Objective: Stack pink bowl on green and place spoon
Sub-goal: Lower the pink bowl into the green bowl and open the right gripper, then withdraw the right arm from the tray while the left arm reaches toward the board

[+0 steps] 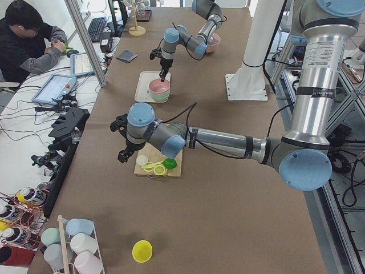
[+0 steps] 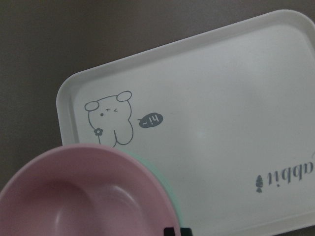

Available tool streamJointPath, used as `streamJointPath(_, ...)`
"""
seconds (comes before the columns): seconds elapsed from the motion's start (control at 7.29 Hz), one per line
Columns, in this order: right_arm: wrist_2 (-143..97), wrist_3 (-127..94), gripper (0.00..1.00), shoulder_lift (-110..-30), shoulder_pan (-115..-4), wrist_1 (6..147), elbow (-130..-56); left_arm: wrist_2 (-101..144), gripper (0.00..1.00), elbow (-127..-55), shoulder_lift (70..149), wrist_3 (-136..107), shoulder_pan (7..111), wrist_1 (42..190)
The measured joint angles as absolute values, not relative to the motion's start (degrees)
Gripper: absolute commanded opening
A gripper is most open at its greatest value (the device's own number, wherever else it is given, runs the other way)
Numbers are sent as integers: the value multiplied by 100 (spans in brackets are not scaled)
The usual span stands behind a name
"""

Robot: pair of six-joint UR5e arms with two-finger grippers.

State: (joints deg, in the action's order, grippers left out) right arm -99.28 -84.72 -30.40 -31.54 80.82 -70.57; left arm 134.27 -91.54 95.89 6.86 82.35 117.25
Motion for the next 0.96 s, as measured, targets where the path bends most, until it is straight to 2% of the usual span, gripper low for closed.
streamJointPath(0.14,-9913,-8480,99,-3060,-3155,7982,-7057,13424,99,-9155,9589,686,8235,11725)
streamJointPath(0.55,-9948,-8499,100,-3068,-3216,7907,-7087,13423,99,-9156,9598,580,8233,11725)
streamJointPath(0.96,-11151,-8322,100,-3380,-3901,7966,-7333,13425,99,-9236,9637,-587,8090,11752)
